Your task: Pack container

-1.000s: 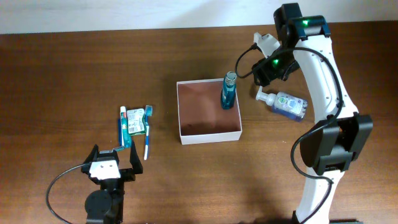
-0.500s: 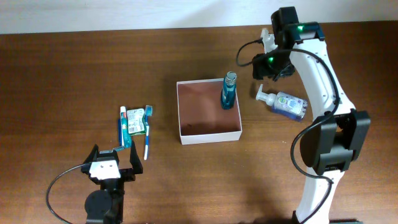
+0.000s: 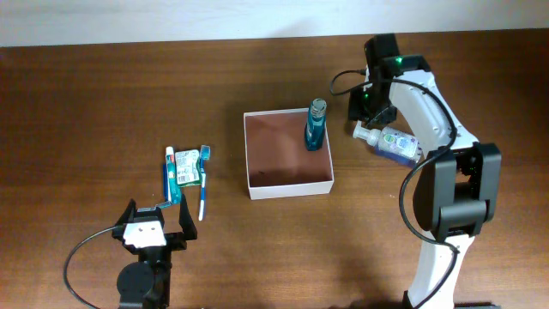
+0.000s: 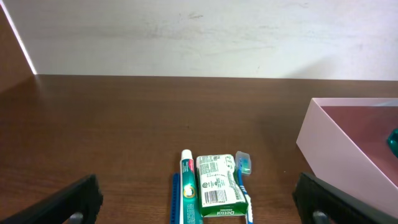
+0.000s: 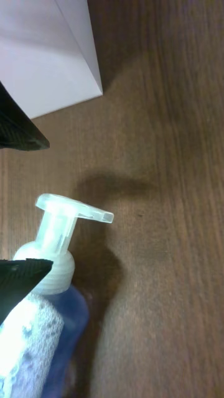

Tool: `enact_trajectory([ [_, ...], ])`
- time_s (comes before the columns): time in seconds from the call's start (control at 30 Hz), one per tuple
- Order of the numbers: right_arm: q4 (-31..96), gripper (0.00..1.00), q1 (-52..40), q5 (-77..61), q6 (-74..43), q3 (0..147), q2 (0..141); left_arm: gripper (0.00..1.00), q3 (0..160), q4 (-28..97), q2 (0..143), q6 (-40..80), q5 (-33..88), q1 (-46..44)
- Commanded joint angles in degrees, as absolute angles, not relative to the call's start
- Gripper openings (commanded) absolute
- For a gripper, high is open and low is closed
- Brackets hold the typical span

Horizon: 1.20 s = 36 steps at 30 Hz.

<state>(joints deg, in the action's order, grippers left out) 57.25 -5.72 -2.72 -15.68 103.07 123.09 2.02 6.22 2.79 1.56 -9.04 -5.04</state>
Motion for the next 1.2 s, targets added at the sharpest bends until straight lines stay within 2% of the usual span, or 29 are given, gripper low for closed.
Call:
enact_trajectory([
  [0.0, 54.85, 0.45, -6.02, -1.63, -17.06, 100.40, 123.61, 1.00, 1.54, 6.02, 2.79, 1.72, -9.28, -4.71],
  [0.67, 48.95, 0.45, -6.04, -1.17, -21.93, 99.79, 127.81, 1.00, 1.54, 6.02, 2.79, 1.72, -9.28, -4.71],
  [0.8, 48.53, 0.34, -6.04, -0.49, -21.93, 99.79, 127.85, 1.00, 1.54, 6.02, 2.79, 1.72, -9.26, -4.71],
  [1.17, 48.10, 0.34, -6.02, 0.73, -21.93, 99.59, 128.05, 1.00, 1.54, 6.02, 2.79, 1.72, -9.26, -4.71],
])
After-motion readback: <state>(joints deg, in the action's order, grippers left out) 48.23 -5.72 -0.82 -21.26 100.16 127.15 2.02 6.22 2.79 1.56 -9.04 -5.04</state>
